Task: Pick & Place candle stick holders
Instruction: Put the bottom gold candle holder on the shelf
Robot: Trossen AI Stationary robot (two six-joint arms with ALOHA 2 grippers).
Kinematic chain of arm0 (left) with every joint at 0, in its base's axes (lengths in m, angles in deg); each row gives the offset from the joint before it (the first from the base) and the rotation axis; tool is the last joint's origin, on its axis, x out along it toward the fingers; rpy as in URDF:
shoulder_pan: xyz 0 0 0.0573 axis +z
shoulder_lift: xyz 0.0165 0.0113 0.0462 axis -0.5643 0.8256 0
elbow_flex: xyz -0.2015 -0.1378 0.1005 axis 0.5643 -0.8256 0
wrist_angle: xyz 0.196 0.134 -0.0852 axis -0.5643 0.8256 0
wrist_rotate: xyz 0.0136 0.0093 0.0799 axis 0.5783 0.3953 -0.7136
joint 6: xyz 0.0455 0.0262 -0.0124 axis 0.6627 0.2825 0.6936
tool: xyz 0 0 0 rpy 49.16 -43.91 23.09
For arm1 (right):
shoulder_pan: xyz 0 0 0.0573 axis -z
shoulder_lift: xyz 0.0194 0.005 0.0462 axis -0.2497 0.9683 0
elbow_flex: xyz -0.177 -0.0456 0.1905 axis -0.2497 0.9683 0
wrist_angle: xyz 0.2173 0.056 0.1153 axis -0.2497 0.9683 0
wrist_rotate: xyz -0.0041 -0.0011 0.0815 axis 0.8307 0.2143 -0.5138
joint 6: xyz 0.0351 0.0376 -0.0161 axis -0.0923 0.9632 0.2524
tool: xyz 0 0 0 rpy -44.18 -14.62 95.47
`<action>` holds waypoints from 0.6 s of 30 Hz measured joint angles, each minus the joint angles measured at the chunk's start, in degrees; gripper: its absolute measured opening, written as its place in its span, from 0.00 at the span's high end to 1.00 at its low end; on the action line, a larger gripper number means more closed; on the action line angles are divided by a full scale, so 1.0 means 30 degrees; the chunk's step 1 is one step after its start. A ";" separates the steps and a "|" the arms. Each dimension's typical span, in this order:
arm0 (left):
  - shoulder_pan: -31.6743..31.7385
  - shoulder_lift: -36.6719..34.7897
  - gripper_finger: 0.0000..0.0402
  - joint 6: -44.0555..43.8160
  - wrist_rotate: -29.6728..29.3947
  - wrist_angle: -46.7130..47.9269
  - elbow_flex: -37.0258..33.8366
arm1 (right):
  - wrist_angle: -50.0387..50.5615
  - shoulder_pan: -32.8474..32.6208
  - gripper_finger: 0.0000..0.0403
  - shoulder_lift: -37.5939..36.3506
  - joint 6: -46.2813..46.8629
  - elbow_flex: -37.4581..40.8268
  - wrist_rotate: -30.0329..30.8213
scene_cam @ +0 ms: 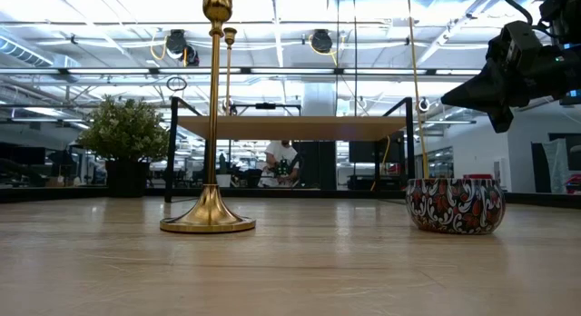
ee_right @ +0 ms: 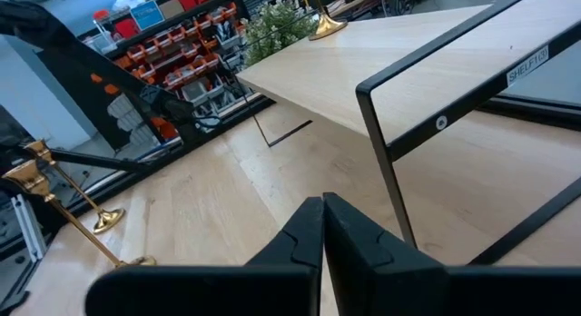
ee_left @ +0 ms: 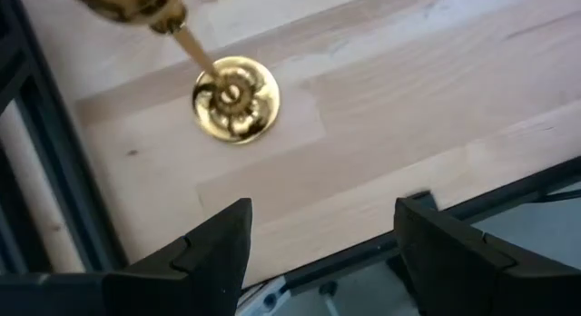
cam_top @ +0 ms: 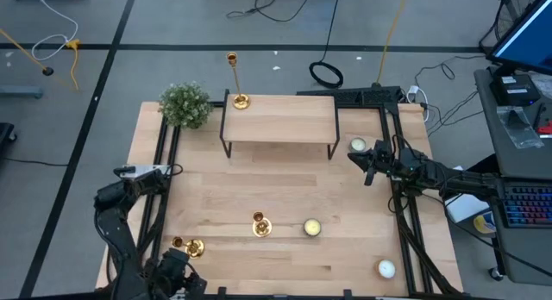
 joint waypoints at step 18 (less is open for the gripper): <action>-0.1094 0.0000 0.33 0.1237 -0.0458 -0.0013 0.0000 | 0.0006 0.0000 0.99 -0.0003 0.0004 0.0007 0.0000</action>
